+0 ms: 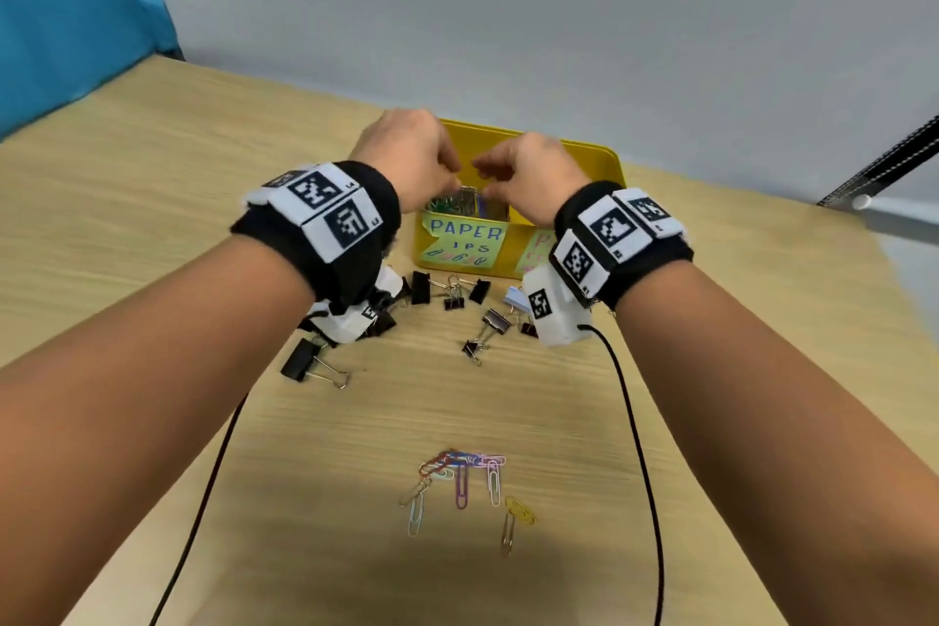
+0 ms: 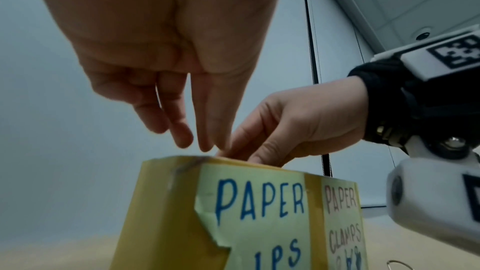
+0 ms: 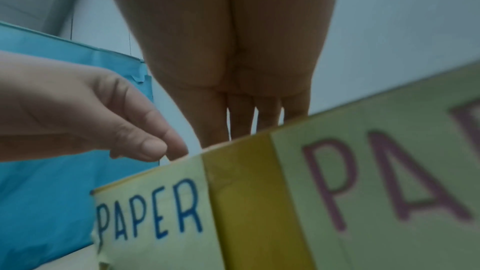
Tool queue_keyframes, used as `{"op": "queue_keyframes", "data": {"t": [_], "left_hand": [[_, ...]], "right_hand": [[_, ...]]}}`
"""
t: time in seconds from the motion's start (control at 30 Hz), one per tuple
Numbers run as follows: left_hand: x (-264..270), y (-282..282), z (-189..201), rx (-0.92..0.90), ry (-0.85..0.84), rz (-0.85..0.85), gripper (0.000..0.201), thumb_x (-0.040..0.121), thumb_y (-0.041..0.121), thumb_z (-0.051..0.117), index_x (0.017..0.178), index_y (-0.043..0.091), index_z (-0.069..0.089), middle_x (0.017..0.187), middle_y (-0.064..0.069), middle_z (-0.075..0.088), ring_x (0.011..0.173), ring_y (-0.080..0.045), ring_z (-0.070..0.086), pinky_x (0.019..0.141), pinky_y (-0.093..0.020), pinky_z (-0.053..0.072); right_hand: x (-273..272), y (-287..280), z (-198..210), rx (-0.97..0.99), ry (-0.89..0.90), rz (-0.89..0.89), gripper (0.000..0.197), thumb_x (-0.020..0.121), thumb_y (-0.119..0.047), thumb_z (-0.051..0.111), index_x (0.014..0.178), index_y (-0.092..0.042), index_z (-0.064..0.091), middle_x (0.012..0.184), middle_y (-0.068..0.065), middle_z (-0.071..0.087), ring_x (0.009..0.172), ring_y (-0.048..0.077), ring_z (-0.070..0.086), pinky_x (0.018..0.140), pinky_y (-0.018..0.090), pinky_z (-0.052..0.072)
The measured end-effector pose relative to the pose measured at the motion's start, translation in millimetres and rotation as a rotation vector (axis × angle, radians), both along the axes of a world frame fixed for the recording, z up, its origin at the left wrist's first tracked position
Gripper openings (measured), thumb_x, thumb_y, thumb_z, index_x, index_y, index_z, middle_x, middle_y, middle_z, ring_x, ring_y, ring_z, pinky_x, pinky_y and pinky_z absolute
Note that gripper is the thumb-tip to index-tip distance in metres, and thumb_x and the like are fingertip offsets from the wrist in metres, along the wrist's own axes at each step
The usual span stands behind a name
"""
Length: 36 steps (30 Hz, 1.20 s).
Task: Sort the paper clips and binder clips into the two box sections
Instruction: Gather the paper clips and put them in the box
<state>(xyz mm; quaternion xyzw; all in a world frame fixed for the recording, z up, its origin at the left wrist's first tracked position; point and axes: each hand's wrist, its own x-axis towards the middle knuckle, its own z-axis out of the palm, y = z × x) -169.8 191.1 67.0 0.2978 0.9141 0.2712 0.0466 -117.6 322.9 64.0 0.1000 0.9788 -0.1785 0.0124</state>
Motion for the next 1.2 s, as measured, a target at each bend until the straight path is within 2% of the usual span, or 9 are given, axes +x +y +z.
{"op": "queue_keyframes", "data": {"t": [0.1,0.23,0.33,0.43,0.57,0.77,0.9,1.0,1.2], "left_hand": [[6.9,-9.9,-3.6,0.051,0.049,0.01,0.019,0.088,0.017,0.06,0.101,0.013,0.073,0.11,-0.007,0.069,0.1,-0.023,0.058,0.091,-0.033,0.044],[36.9,-34.6,-10.3,0.103,0.061,-0.035,0.011,0.086,0.013,0.062,0.093,0.016,0.07,0.09,0.001,0.061,0.075,-0.01,0.048,0.075,-0.024,0.039],[75.6,-55.9,-24.3,-0.009,-0.111,-0.221,0.009,0.081,0.011,0.067,0.087,0.018,0.069,0.082,0.003,0.06,0.063,-0.002,0.048,0.075,-0.026,0.048],[112.0,-67.2,-44.8,-0.366,-0.276,-0.466,0.032,0.082,0.019,0.066,0.114,0.02,0.063,0.096,0.004,0.056,0.081,-0.009,0.05,0.075,-0.017,0.037],[143.4,-73.0,-65.4,-0.498,-0.291,-0.548,0.045,0.081,0.019,0.066,0.125,0.02,0.055,0.122,-0.003,0.049,0.112,-0.02,0.052,0.093,-0.026,0.04],[166.1,-82.2,-70.1,-0.482,-0.3,-0.551,0.05,0.074,0.018,0.072,0.121,0.017,0.054,0.121,-0.001,0.048,0.109,-0.018,0.051,0.093,-0.028,0.045],[165.3,-89.7,-67.6,-0.528,-0.265,-0.446,0.058,0.068,0.028,0.078,0.118,0.02,0.051,0.109,0.003,0.043,0.095,-0.014,0.043,0.08,-0.027,0.042],[171.0,-90.7,-69.7,-0.534,-0.261,-0.409,0.054,0.069,0.023,0.078,0.115,0.017,0.052,0.106,0.0,0.047,0.09,-0.015,0.044,0.074,-0.026,0.037],[176.9,-79.9,-74.0,-0.489,-0.252,-0.386,0.038,0.076,0.011,0.072,0.111,0.01,0.057,0.115,-0.009,0.059,0.103,-0.024,0.057,0.078,-0.027,0.043]], "right_hand": [[13.6,-1.5,0.6,0.031,0.075,-0.051,0.035,0.09,-0.014,0.055,0.125,-0.012,0.06,0.129,0.006,0.062,0.121,0.019,0.055,0.104,0.024,0.038],[52.5,-18.0,-0.2,0.044,0.184,-0.067,0.022,0.091,-0.018,0.053,0.105,-0.016,0.069,0.11,0.004,0.066,0.102,0.018,0.059,0.09,0.026,0.046],[94.0,-37.0,-13.7,-0.025,-0.012,0.057,0.02,0.09,-0.018,0.055,0.102,-0.014,0.07,0.1,0.002,0.067,0.088,0.013,0.056,0.076,0.021,0.04],[131.9,-56.2,-39.5,-0.023,-0.329,0.184,0.025,0.09,-0.019,0.053,0.109,-0.016,0.068,0.109,0.008,0.068,0.098,0.021,0.061,0.086,0.028,0.047],[168.9,-73.0,-65.5,-0.051,-0.359,0.154,0.03,0.089,-0.01,0.046,0.113,-0.015,0.064,0.112,0.009,0.06,0.103,0.025,0.058,0.094,0.033,0.046],[205.6,-75.3,-68.2,-0.118,-0.357,0.154,0.028,0.089,-0.017,0.053,0.117,-0.015,0.06,0.114,0.007,0.055,0.104,0.022,0.055,0.094,0.031,0.045],[219.2,-69.9,-64.0,-0.09,-0.413,-0.032,0.056,0.074,-0.041,0.072,0.118,-0.013,0.054,0.109,0.004,0.049,0.1,0.02,0.052,0.09,0.031,0.046],[224.5,-80.1,-64.1,-0.081,-0.438,-0.086,0.064,0.067,-0.038,0.079,0.117,-0.009,0.051,0.104,0.003,0.043,0.094,0.018,0.047,0.081,0.026,0.041],[208.6,-108.0,-68.2,-0.086,-0.389,-0.101,0.069,0.069,-0.03,0.079,0.124,-0.004,0.048,0.123,0.012,0.047,0.111,0.026,0.051,0.094,0.031,0.045]]}}
